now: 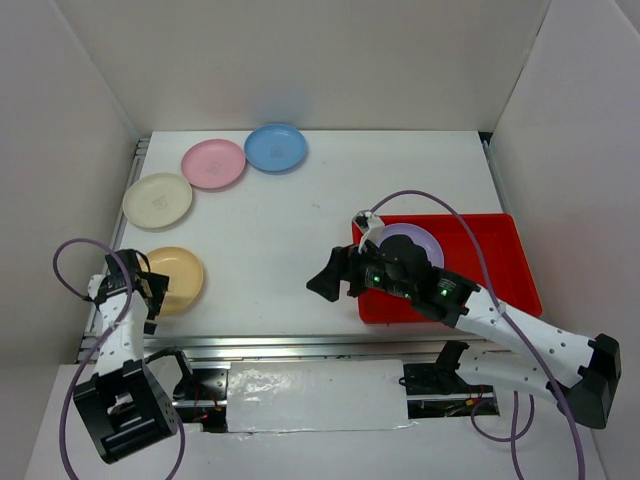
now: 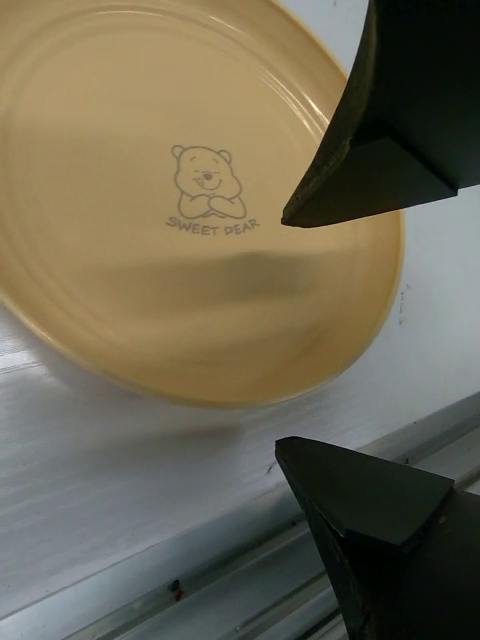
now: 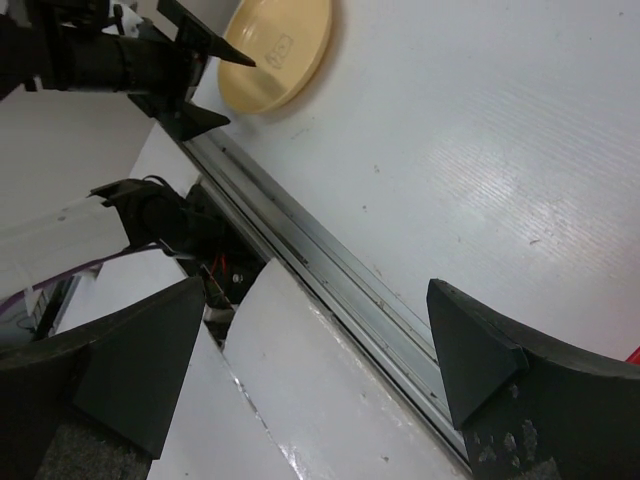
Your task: Place the plates into the plastic bin on the countertop
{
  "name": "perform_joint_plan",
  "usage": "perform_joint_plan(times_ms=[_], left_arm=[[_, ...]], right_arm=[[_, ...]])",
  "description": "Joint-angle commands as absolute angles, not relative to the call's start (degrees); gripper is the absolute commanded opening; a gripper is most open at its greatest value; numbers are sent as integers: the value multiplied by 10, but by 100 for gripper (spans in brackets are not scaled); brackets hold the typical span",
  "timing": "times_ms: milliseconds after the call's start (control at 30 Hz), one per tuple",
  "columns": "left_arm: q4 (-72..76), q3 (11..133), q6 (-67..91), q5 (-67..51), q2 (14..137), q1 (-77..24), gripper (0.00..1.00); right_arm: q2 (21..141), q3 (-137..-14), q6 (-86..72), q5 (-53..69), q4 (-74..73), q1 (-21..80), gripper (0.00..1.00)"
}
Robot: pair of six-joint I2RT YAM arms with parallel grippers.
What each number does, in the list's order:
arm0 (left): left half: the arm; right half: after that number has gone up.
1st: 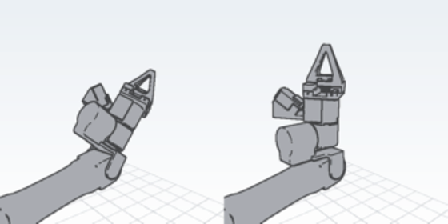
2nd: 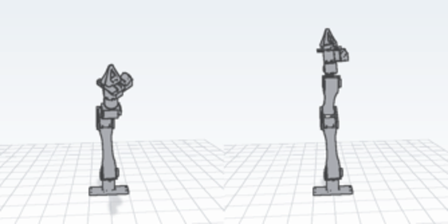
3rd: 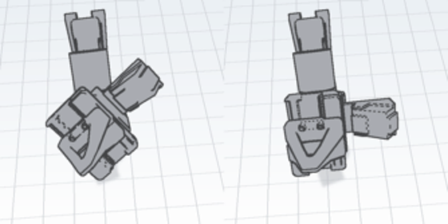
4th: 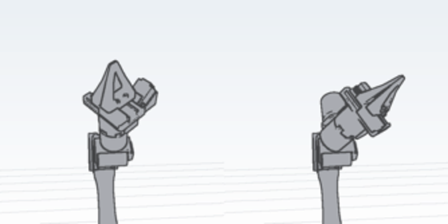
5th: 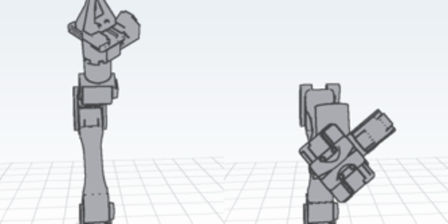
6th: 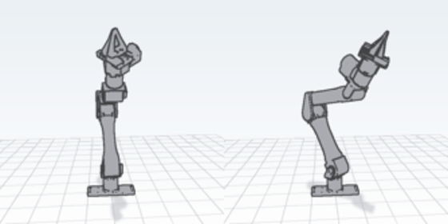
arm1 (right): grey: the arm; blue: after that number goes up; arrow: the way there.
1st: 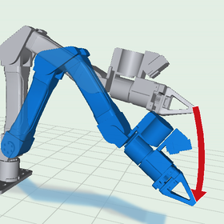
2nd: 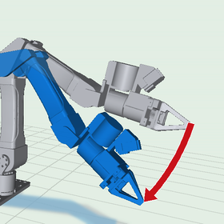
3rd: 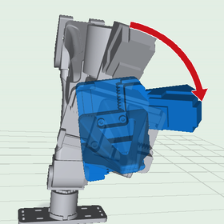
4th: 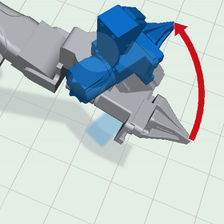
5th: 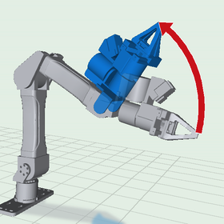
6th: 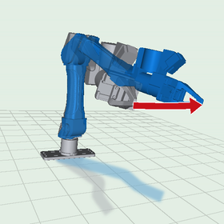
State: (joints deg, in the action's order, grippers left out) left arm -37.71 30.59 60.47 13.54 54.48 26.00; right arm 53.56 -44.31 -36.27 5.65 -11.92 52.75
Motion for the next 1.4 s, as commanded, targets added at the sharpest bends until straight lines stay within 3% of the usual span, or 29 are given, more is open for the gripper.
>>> perform_joint_plan(times_ms=[0, 167, 367, 400, 433, 533, 700, 733, 800, 833, 1100, 1367], left_arm=[[-315, 283, 629, 134, 555, 276, 99], [-276, 281, 637, 124, 600, 273, 98], [-272, 289, 633, 128, 609, 273, 81], [-272, 287, 631, 128, 606, 273, 75], [-272, 287, 632, 129, 606, 273, 60], [-269, 283, 632, 125, 598, 273, 41], [-256, 276, 629, 112, 613, 277, 30], [-253, 274, 629, 110, 615, 277, 19], [-249, 271, 625, 106, 620, 277, 11], [-247, 271, 623, 105, 622, 277, 1], [-278, 285, 595, 97, 593, 278, 0], [-279, 270, 568, 57, 452, 235, 0]], right_arm=[[511, -439, -347, 62, -90, 531, 100], [501, -443, -345, 51, -103, 531, 100], [483, -446, -351, 41, -112, 531, 100], [482, -445, -351, 40, -112, 532, 100], [480, -445, -352, 38, -113, 531, 100], [476, -450, -351, 33, -121, 531, 100], [468, -453, -348, 23, -136, 532, 100], [463, -454, -348, 20, -138, 531, 100], [459, -454, -347, 16, -143, 532, 100], [454, -454, -347, 12, -147, 532, 100], [430, -455, -347, 2, -162, 532, 100], [416, -455, -349, -21, -166, 530, 100]])
